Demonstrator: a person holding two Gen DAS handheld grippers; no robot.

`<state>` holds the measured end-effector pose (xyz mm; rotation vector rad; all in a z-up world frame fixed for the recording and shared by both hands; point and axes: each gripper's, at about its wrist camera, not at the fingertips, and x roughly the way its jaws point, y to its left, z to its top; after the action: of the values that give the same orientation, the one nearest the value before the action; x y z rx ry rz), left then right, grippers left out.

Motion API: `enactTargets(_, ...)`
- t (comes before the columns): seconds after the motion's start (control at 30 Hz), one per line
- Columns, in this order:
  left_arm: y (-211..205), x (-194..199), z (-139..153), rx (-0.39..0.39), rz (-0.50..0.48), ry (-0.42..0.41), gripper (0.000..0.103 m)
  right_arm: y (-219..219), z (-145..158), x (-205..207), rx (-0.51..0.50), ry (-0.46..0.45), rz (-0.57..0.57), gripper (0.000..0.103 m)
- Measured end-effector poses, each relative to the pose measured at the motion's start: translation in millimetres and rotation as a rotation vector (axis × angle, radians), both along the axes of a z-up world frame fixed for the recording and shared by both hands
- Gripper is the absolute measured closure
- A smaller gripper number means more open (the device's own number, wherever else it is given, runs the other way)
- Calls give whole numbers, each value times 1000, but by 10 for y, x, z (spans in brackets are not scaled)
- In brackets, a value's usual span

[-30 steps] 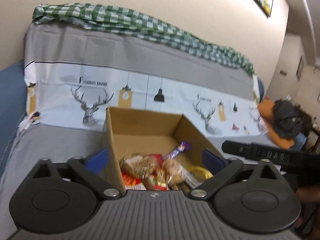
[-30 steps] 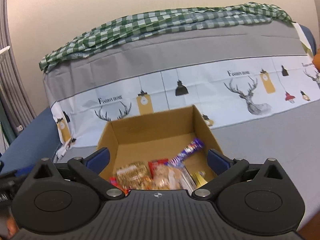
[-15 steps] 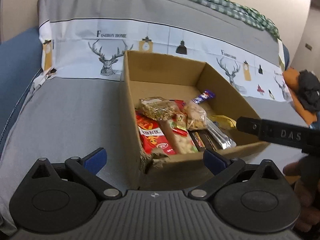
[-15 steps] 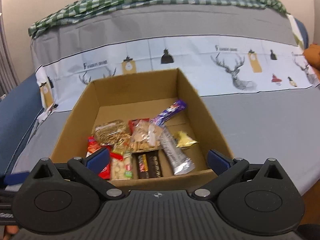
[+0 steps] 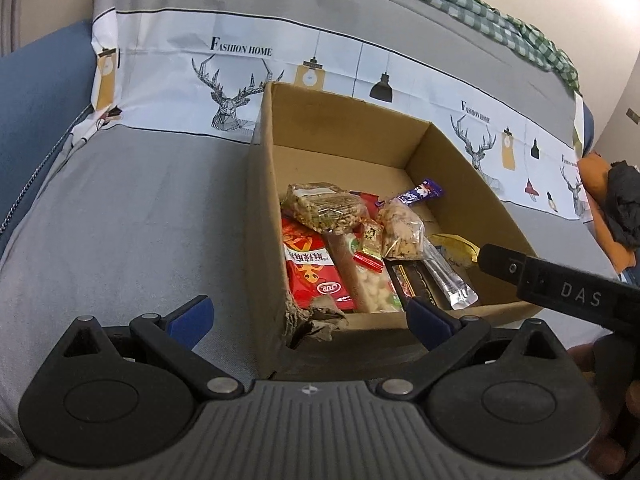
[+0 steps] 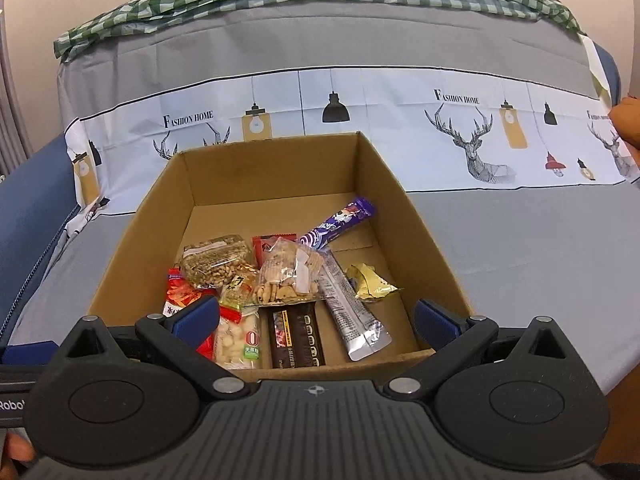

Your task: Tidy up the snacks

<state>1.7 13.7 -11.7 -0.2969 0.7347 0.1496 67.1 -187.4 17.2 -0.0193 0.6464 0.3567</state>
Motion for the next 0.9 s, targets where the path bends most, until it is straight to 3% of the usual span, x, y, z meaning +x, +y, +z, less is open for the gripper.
enactTargets(0.9,-62,-14,29,10,-15,-22,0,124,12,-84,-68,-50,30,1)
